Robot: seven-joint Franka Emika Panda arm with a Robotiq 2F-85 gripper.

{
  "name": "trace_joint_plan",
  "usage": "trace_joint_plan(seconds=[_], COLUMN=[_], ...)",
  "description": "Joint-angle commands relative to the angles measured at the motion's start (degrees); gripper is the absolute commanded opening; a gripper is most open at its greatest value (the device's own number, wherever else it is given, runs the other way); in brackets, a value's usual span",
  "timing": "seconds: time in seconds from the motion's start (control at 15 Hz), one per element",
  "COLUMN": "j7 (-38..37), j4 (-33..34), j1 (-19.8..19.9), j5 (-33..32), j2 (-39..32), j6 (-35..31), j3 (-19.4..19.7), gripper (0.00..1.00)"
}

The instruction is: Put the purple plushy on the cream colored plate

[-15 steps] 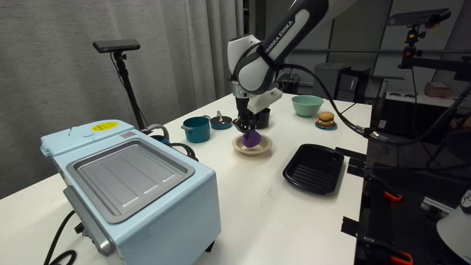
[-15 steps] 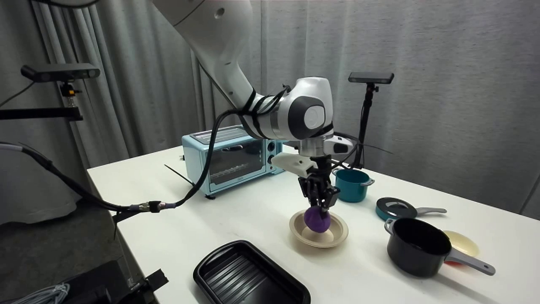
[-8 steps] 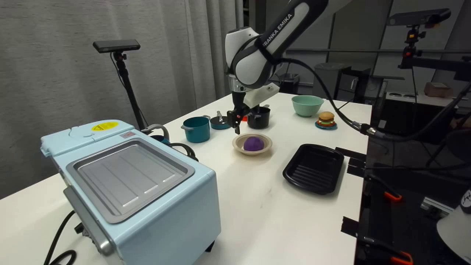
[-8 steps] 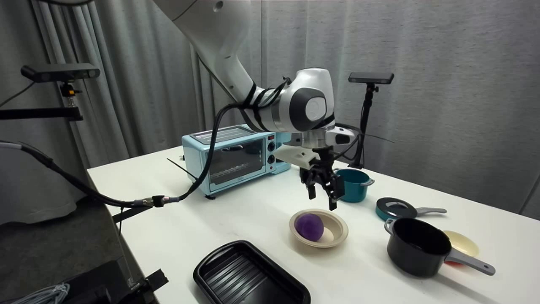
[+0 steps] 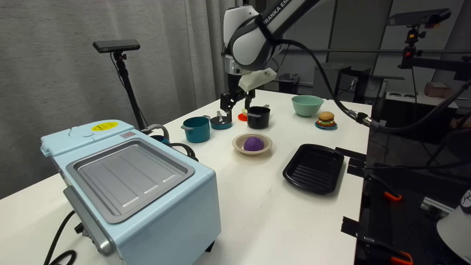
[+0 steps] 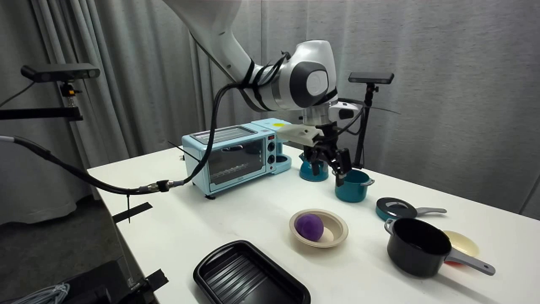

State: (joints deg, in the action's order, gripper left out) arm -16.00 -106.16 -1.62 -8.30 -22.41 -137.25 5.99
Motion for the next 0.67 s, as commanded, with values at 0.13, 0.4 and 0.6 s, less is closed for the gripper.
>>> trace_joint_plan(seconds=[0.13,0.4,0.6], j7=[0.06,0.05,0.05], j4=[0.24,0.22,0.22], j1=[0.11,0.12,0.12], j5=[0.26,0.28,0.28], j2=[1.44,1.67,1.67], j6=[0.63,0.99,1.00], j3=[-0.09,-0.11,-0.11], gripper=[1.00,1.00,1.00])
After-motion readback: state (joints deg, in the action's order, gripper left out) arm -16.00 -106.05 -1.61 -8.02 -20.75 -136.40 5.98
